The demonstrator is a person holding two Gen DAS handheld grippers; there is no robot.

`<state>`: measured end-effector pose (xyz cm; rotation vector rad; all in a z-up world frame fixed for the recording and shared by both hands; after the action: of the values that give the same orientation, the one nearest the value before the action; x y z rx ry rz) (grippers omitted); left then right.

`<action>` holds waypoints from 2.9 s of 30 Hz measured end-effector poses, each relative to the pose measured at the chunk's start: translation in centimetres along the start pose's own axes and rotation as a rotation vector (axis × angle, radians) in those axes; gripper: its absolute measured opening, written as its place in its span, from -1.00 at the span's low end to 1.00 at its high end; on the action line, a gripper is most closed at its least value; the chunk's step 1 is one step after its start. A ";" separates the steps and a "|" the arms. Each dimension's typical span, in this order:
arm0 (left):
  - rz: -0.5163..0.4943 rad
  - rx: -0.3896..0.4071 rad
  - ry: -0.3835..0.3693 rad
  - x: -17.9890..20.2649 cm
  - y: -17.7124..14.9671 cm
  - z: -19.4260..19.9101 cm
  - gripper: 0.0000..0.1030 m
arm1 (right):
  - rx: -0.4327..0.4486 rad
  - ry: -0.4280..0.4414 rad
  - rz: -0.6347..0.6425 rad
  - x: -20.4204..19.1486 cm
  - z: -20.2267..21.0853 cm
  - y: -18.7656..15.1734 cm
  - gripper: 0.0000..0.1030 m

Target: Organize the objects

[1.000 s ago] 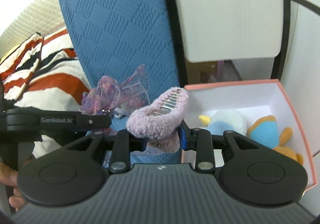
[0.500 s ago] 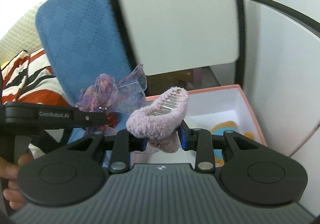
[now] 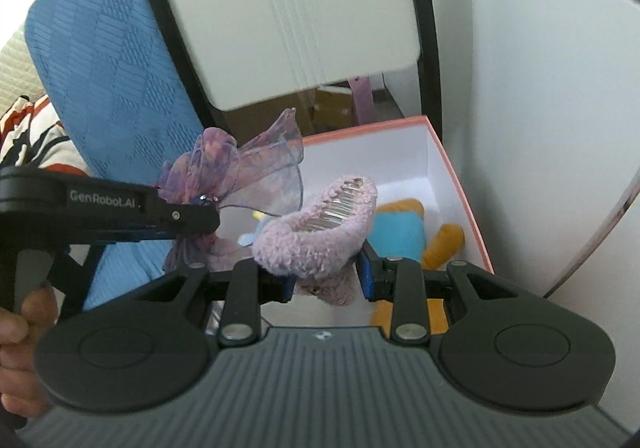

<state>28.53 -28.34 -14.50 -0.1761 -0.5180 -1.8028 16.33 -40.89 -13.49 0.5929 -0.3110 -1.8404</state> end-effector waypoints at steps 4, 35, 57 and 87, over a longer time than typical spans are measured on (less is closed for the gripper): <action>-0.042 -0.016 0.031 0.7 -0.7 -2.6 -0.53 | -0.027 -0.008 0.001 1.5 -2.0 -0.7 -0.34; -0.092 0.108 0.038 -0.1 -2.6 4.0 0.01 | 0.048 -0.005 -0.004 -0.3 0.7 -0.4 0.43; -0.070 0.313 0.029 -8.8 -8.5 18.0 0.02 | 0.149 0.030 0.085 -13.2 8.0 -3.0 0.43; 0.047 0.440 0.064 -24.5 -13.0 16.9 0.02 | 0.126 0.082 0.164 -24.7 -0.9 -7.4 0.43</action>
<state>21.14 3.16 -12.09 0.1699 -0.8416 -1.6010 17.14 -15.21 -11.81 0.7070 -0.4107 -1.6435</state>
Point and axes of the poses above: each gripper's, at about its wrist camera, not at the fingertips, and z roughly against the way its jaws point, x to its right, y to its top, the point moved 10 cm from there along -z, roughly the way its jaws point, and after that the axes turned 13 degrees about -x, right-handed, at the moved point
